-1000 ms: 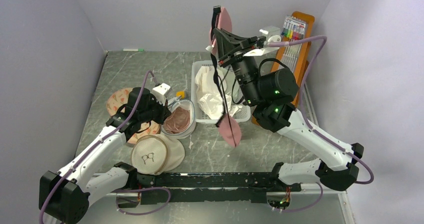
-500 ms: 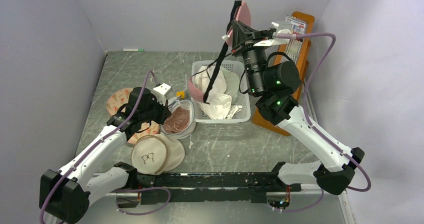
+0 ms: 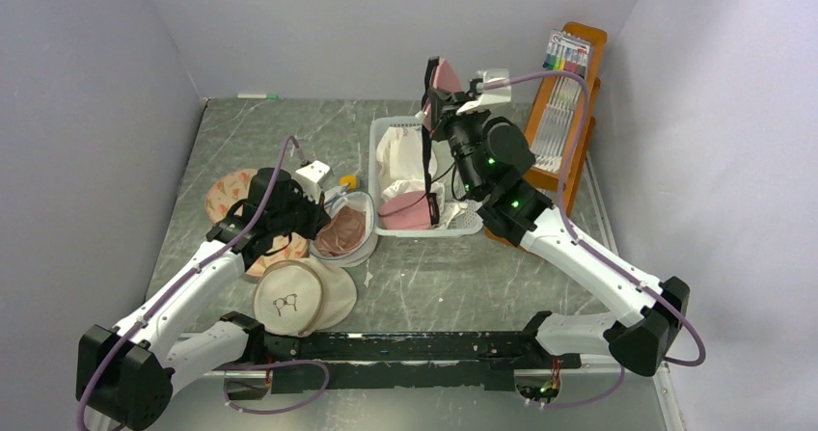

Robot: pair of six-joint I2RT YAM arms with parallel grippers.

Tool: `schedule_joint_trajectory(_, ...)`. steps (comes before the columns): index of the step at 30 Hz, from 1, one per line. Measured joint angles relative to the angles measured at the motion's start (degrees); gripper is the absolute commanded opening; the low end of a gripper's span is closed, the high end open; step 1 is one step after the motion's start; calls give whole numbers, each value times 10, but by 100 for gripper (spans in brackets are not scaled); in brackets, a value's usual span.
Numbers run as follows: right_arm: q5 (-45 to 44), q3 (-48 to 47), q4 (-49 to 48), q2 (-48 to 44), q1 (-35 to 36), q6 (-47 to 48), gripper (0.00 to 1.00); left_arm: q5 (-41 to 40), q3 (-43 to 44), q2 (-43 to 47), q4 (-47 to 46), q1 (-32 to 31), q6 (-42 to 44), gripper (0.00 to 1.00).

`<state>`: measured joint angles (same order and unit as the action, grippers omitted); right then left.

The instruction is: Unzip the laundry bag and remove the bra

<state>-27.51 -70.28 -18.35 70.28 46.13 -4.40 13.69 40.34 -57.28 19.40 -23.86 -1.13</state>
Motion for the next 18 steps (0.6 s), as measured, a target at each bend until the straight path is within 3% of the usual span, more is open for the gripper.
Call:
schedule_joint_trajectory(7,-20,32,42,41,-1,-12,0,0,0,0,2,0,0,7)
schedule_joint_trajectory(18,-128,27,203,183,-2,-103,0,-2,0,0,2,0,-2,7)
